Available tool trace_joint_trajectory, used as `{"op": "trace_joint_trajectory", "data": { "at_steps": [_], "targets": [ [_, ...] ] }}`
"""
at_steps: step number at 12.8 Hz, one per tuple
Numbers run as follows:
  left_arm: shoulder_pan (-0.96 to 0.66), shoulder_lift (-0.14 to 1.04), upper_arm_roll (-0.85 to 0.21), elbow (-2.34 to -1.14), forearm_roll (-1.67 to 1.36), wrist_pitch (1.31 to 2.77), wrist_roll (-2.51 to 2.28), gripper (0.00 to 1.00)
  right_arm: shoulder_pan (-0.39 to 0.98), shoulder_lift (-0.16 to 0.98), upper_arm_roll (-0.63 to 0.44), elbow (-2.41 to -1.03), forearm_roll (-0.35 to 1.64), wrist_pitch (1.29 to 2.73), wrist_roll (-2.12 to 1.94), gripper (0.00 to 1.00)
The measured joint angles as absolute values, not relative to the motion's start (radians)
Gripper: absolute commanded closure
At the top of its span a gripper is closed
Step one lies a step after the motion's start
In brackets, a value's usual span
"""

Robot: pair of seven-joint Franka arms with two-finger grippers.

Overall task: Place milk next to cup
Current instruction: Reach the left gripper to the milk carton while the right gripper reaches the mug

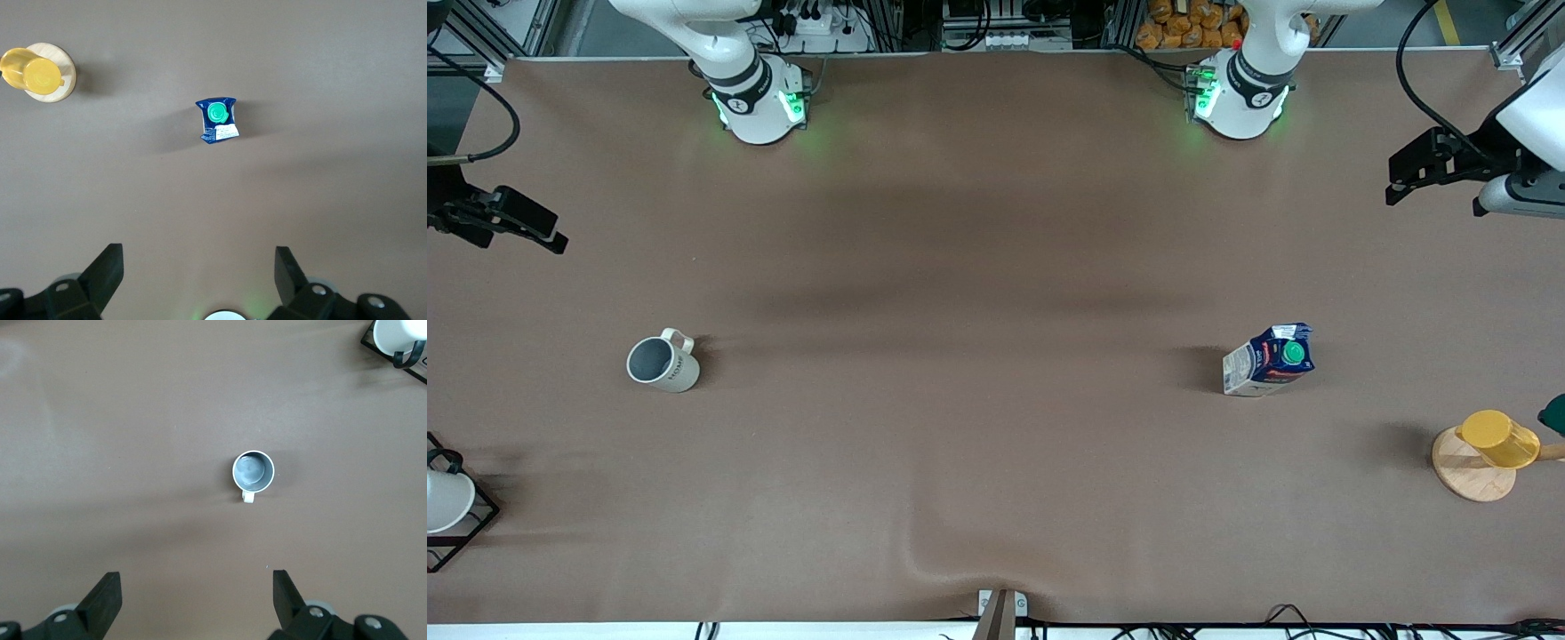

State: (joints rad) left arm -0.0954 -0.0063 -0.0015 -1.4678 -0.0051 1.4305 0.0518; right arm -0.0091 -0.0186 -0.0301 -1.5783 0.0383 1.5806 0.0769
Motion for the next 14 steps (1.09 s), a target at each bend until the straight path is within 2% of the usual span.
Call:
{"op": "trace_joint_trajectory", "data": {
  "at_steps": [6,9,14],
  "targets": [
    [-0.095,0.01,-0.001,-1.469,-0.005,1.431,0.052,0.0,-0.01,-0.016,-0.033,-1.58,0.037,1.574,0.077,0.0],
    [-0.103,0.128,-0.006,-1.476,-0.005,1.516,-0.007,0.0,-0.037,0.031,-0.038,-1.599,0.034,1.564,0.043,0.0],
    [-0.128,0.354,-0.014,-1.477,-0.005,1.709,-0.078,0.0,-0.189,0.249,-0.043,-1.62,0.042,1.634,-0.167,0.0]
  ]
}}
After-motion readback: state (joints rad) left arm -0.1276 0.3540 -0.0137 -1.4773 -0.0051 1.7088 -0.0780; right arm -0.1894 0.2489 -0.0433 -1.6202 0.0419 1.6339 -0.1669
